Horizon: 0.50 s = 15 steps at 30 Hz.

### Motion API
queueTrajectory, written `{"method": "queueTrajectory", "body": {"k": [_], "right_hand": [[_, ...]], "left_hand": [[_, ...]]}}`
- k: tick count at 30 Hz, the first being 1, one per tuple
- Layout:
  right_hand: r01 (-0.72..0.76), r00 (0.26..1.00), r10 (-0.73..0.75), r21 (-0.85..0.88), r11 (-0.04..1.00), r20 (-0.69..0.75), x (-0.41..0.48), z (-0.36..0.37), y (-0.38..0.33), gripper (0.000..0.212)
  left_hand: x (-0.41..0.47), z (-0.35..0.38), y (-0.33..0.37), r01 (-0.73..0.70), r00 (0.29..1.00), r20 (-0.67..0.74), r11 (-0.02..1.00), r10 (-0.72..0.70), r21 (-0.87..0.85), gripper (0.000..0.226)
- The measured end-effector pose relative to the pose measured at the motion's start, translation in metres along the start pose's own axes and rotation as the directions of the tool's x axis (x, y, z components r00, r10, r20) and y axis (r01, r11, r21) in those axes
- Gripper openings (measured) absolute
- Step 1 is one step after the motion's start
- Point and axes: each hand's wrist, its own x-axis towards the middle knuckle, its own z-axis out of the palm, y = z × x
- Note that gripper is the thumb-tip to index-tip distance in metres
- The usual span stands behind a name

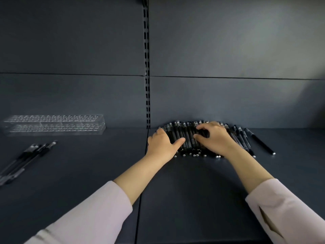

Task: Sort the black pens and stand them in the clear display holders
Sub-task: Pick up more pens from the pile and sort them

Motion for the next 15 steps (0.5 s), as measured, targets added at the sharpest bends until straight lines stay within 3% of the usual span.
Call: {"method": "queueTrajectory", "body": {"k": [4, 7, 15], "right_hand": [[-0.012, 1.0, 0.012, 0.045, 0.999, 0.004, 0.003, 0.002, 0.004, 0.04], [-0.026, 1.0, 0.026, 0.048, 0.998, 0.006, 0.002, 0.003, 0.002, 0.041], [-0.041, 0.999, 0.041, 0.03, 0.999, 0.013, 0.004, 0.005, 0.001, 0.039]], "left_hand": [[0.012, 0.005, 0.009, 0.129, 0.991, -0.01, 0.975, -0.133, -0.179, 0.101], [0.017, 0.007, 0.015, 0.202, 0.979, 0.02, 0.936, -0.205, -0.289, 0.097], [0.02, -0.001, 0.024, 0.28, 0.96, 0.108, 0.882, -0.258, -0.38, 0.081]]}}
